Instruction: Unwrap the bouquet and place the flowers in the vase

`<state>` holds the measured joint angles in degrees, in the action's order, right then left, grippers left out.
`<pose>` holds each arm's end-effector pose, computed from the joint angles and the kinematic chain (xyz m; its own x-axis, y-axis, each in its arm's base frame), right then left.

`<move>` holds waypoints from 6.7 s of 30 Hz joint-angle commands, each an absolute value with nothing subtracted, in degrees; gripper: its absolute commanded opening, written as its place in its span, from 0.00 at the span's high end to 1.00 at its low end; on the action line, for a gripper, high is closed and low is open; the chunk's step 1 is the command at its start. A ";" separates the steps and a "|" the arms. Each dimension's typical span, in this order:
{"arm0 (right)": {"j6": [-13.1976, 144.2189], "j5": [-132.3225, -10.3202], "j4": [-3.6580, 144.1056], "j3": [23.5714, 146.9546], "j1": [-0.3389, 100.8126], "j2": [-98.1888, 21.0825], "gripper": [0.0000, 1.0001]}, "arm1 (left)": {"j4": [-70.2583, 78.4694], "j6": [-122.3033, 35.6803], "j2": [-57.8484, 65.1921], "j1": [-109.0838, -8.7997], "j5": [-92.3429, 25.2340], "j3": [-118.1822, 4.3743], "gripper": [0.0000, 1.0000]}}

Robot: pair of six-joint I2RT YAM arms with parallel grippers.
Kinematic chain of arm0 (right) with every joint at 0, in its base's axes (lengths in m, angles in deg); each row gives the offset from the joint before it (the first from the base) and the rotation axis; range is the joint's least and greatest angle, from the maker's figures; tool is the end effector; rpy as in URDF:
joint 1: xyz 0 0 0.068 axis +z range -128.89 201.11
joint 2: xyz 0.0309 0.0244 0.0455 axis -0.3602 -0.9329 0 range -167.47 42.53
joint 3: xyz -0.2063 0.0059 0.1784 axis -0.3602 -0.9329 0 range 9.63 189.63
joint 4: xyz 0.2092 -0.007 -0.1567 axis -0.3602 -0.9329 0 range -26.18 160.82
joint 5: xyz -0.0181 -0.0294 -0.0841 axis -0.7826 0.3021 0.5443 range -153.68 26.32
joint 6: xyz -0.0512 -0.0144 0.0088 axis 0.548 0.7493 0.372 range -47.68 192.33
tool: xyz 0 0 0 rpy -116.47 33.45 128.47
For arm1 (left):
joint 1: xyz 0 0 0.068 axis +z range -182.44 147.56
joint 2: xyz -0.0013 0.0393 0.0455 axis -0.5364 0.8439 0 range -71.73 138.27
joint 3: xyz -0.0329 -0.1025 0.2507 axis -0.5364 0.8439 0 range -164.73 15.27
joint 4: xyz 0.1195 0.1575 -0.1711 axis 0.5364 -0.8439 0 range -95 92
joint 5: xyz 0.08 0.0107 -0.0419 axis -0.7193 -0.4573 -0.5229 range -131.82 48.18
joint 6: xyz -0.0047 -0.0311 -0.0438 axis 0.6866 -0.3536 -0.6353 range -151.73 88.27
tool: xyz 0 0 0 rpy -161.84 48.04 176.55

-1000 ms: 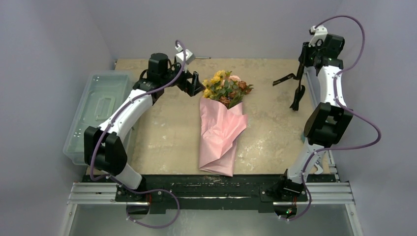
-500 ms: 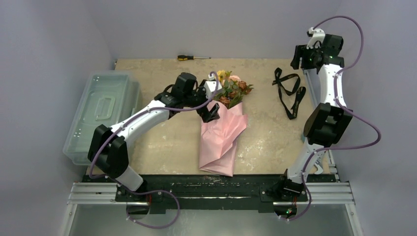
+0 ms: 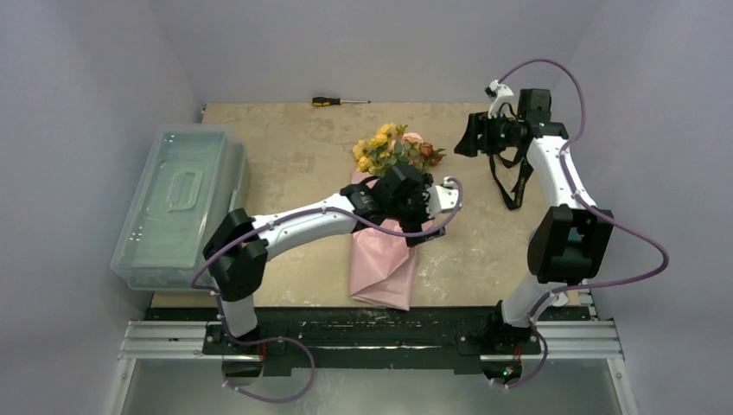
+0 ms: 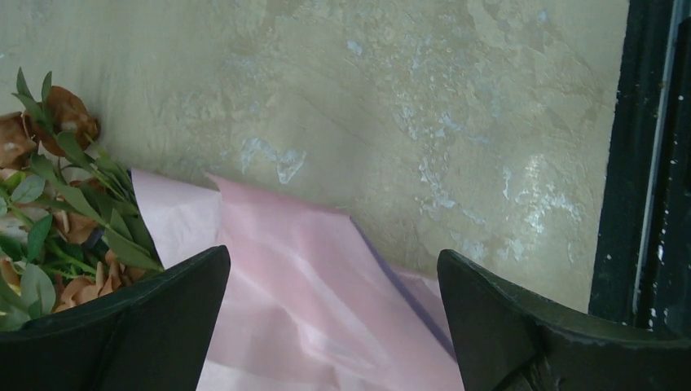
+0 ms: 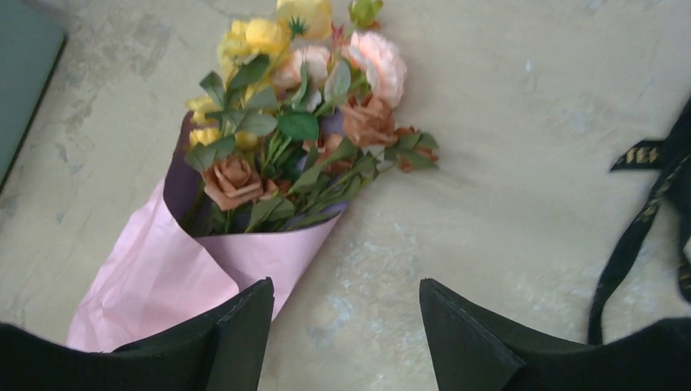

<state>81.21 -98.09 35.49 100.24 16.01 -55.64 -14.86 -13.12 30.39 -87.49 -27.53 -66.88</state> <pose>0.3842 -0.0141 0.3317 -0.6174 -0.0728 -0.7833 -0.4396 0.8577 0.2668 0.2294 -0.3436 0.2792 -0.0360 0.5913 -0.8056 0.9696 0.2159 0.1151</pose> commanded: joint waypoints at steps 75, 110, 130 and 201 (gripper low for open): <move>66.51 -107.80 47.87 88.44 30.32 -73.40 1.00 | -27.74 -39.93 22.90 -65.06 -79.28 -55.29 1.00; 62.29 -97.35 61.52 101.58 29.22 -83.56 1.00 | -3.90 -22.17 49.05 -45.11 -72.46 -74.26 1.00; 62.24 -103.41 59.58 105.05 28.75 -82.55 0.51 | -13.85 -24.60 49.27 -43.43 -62.35 -83.04 0.49; 89.28 -90.96 26.46 112.23 27.94 -66.07 0.02 | -13.55 -42.92 39.60 -40.18 -15.40 -69.19 0.15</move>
